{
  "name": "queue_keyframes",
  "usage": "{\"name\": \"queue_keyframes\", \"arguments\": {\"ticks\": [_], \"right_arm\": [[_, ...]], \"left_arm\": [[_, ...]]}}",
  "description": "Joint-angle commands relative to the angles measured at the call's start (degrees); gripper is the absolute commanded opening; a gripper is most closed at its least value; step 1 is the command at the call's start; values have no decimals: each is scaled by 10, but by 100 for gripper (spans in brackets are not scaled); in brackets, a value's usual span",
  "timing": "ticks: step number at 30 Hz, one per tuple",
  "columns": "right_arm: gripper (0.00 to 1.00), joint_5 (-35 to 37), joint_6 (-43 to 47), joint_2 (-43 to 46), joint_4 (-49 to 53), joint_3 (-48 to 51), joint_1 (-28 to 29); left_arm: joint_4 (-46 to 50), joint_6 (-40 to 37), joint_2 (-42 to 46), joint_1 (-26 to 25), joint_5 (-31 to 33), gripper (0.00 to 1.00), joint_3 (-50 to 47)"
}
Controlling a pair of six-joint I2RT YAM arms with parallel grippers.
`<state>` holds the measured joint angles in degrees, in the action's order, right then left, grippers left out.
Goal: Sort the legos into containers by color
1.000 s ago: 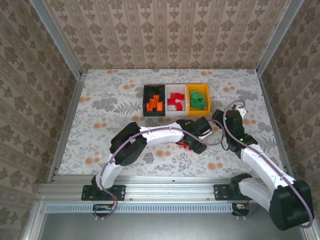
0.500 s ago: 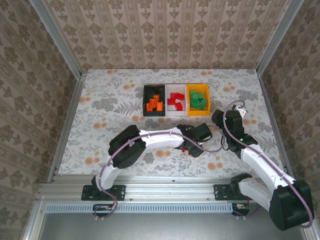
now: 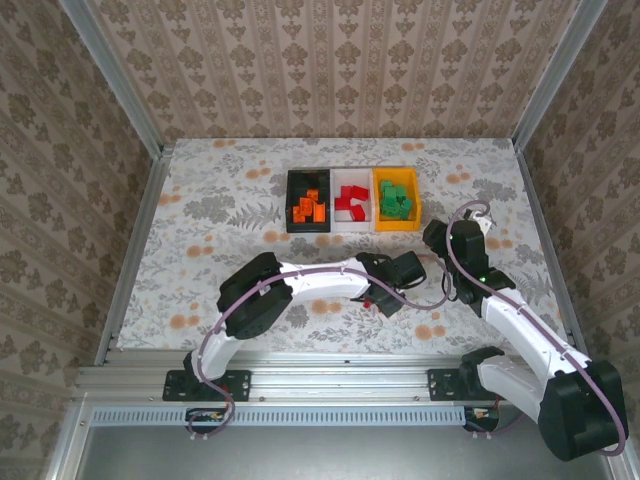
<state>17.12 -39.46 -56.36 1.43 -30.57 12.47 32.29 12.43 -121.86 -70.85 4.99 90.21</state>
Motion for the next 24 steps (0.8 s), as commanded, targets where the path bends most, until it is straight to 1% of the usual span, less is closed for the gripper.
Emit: {"name": "queue_keyframes", "arguments": {"ticks": [1,7,12,16,18,19,24], "right_arm": [[70,-5,-5,2,-12,5,-3],[70,1,-7,6,-9,6,-3],[70,11,-10,11,-2,7,-3],[70,12,-10,12,-1,7,-4],[70,12,-10,12,-2,7,-4],[70,11,-10,12,-1,6,-4],[70,11,-8,13,-2,6,-4]], "left_arm": [[23,10,35,-7,13,33,-6],[32,-1,47,-4,18,32,17],[38,-12,55,12,28,31,34],[37,-17,60,26,8,31,37],[36,-20,62,26,11,30,35],[36,-22,62,27,7,31,36],[47,-24,56,26,-53,55,35]]}}
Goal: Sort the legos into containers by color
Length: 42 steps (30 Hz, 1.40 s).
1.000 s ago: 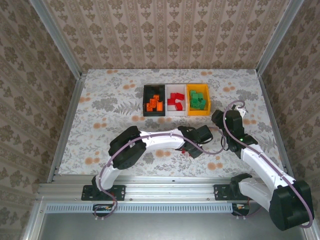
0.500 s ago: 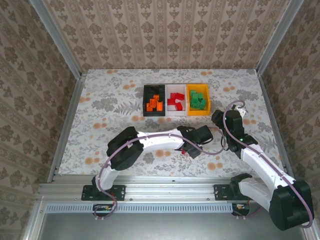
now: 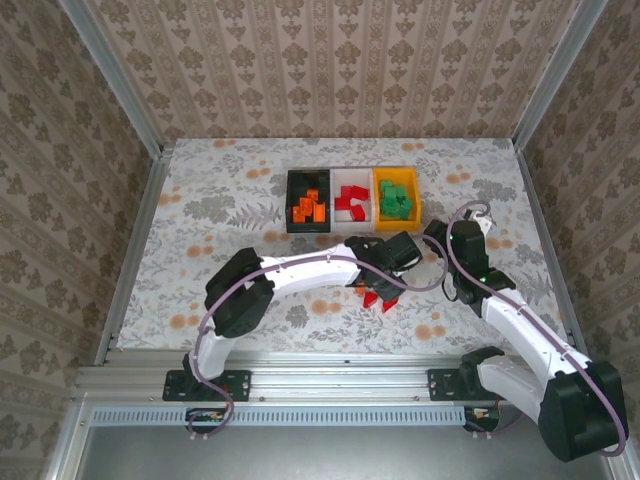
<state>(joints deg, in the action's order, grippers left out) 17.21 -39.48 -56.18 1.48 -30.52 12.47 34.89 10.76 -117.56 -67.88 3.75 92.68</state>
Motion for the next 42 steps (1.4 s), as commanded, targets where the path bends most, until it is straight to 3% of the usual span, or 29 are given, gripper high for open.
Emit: {"name": "queue_keyframes", "arguments": {"ticks": [1,6,22,36,42], "right_arm": [[70,11,-9,11,-2,5,-4],[70,8,-8,10,-4,6,-4],[70,2,-8,10,-8,7,-4],[70,5,-8,12,-10,10,-4],[70,14,-12,20,-3,10,-4]], "left_arm": [[24,-4,11,-5,-50,59,7],[32,2,4,-14,-59,63,-13],[28,3,-57,-14,-64,55,-3],[12,7,-61,-15,-47,24,-2],[22,1,-21,-8,-20,21,-2]]}}
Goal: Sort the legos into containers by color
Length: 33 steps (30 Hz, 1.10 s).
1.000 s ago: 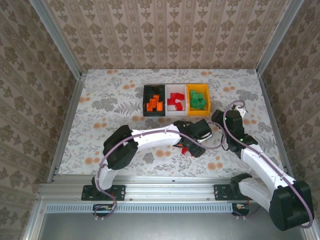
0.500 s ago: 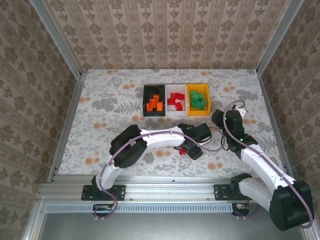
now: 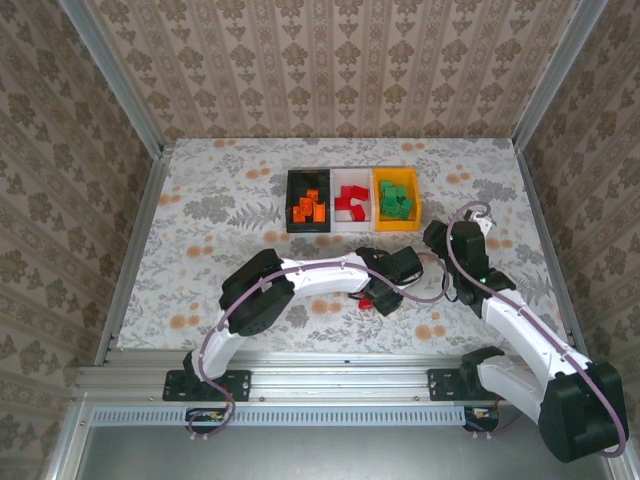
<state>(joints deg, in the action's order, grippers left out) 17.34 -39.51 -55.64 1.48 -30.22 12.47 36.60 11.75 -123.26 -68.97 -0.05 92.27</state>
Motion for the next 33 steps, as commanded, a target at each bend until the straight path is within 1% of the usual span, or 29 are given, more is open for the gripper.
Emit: {"name": "queue_keyframes", "arguments": {"ticks": [1,4,9,12,13,16,18,20,23,26,28,29,30,32,33], "right_arm": [[70,13,-15,19,0,7,-5],[70,10,-25,31,10,9,-14],[71,11,-40,50,6,23,-28],[71,1,-43,45,2,24,-31],[71,-2,-44,41,0,24,-32],[71,-12,-46,29,-10,25,-32],[71,-26,-45,19,-17,24,-32],[70,-40,-39,7,-20,19,-31],[70,-61,-32,-10,-26,13,-30],[71,-78,-24,-21,-28,5,-27],[71,-83,-19,-21,-30,4,-24],[72,-83,-14,-22,-32,3,-22],[72,-83,-9,-23,-34,2,-18],[73,-85,3,-30,-31,-6,-9],[74,-87,11,-34,-29,-12,-3]], "left_arm": [[7,-11,46,7,23,21,1],[10,-24,73,29,33,21,-8],[9,-38,121,81,16,21,-18],[9,-51,133,116,20,21,3],[16,-53,126,131,32,22,21],[54,-49,72,175,74,22,107],[79,-39,18,202,86,21,177],[113,-26,-44,226,77,21,259],[167,-19,-126,245,74,23,377],[218,-8,-190,254,91,27,480],[220,2,-205,258,100,33,500],[218,8,-208,262,94,35,504],[216,12,-210,264,84,39,506],[213,17,-202,267,66,57,509],[212,16,-194,266,60,62,508]]}}
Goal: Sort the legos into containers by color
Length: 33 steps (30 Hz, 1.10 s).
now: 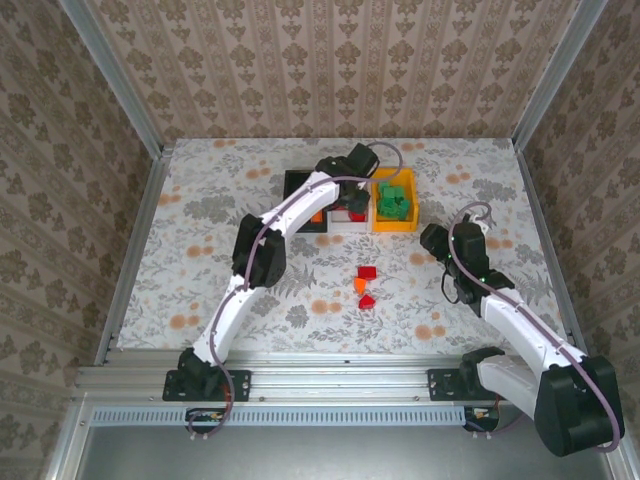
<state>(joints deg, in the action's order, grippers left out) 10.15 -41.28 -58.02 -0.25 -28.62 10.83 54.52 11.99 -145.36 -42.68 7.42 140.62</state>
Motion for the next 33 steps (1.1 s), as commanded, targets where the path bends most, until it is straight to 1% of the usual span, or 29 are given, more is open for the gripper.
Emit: {"name": "queue_keyframes", "arguments": {"ticks": [1,3,5,7,10,13,15,17,18,19,22,24,25,29,30,31,33], "right_arm": [[74,-15,38,-17,-9,-36,23],[75,-9,60,-25,2,-50,49],[77,5,84,-33,39,-74,85],[77,7,103,-32,77,-93,115],[78,-1,134,-22,143,-114,168],[81,-20,156,-23,206,-121,228],[82,-42,156,-29,237,-116,259],[82,-63,147,-36,251,-106,288],[83,-74,145,-42,250,-101,298],[83,-83,145,-53,251,-99,307],[84,-104,149,-105,254,-105,330],[84,-110,141,-147,252,-115,350],[84,-101,133,-166,251,-121,364],[84,-51,64,-213,238,-128,392],[84,-44,51,-213,228,-126,397],[84,-39,42,-235,219,-125,400],[84,-24,38,-258,219,-134,407]], "left_arm": [[32,11,40,2,-20,68,24],[30,5,77,-4,-27,78,15],[17,-6,131,-12,-42,89,-12],[5,-8,179,-18,-61,94,-42],[-8,12,260,-18,-66,98,-102],[-29,54,345,0,-58,100,-191],[-53,83,398,27,-75,100,-265],[-88,122,454,69,-109,100,-344],[-104,141,473,91,-131,100,-377],[-126,167,492,118,-168,100,-416],[-151,224,509,201,-268,100,-484],[-160,251,505,239,-321,100,-517],[-171,259,506,254,-343,100,-538],[-227,284,519,289,-381,100,-612],[-235,288,518,296,-399,100,-613],[-233,289,516,299,-410,100,-607],[-227,287,517,303,-419,100,-599]]}}
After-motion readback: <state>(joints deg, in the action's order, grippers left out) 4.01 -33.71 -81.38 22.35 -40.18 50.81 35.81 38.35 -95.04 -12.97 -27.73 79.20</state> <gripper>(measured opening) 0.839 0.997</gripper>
